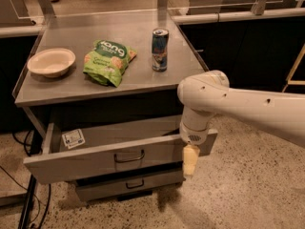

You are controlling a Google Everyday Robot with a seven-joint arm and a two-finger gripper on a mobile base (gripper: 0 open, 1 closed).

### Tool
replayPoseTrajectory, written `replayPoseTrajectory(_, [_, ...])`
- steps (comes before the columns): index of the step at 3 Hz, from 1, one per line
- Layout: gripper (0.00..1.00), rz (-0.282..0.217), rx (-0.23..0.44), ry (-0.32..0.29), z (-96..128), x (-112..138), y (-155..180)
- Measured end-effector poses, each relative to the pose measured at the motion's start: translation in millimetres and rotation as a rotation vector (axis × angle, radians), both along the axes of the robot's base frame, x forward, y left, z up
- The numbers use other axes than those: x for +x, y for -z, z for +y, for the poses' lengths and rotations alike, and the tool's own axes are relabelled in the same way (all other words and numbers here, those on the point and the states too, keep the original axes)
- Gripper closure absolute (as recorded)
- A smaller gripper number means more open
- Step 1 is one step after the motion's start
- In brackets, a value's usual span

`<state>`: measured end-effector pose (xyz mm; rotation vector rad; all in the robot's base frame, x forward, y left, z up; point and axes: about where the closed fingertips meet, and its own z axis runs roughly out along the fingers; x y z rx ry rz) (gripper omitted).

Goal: Open top drawer

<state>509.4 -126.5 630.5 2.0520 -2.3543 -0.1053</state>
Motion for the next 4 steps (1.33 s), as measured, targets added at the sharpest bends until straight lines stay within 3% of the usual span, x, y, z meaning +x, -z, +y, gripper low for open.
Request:
replayPoseTrajectory(1, [0.0, 0.0, 0.0, 0.0, 0.0, 0.0, -3.5])
replayPoseTrajectory(2, [0.0, 0.027, 0.003, 0.026, -15.6, -44.9, -15.0])
replayPoseTrajectory(3, [0.0, 0.027, 0.003, 0.026, -15.6, -44.8, -15.7])
replayPoseTrajectory(4, [0.0, 0.061, -0.006, 0.067, -35.3, -90.7, -25.4])
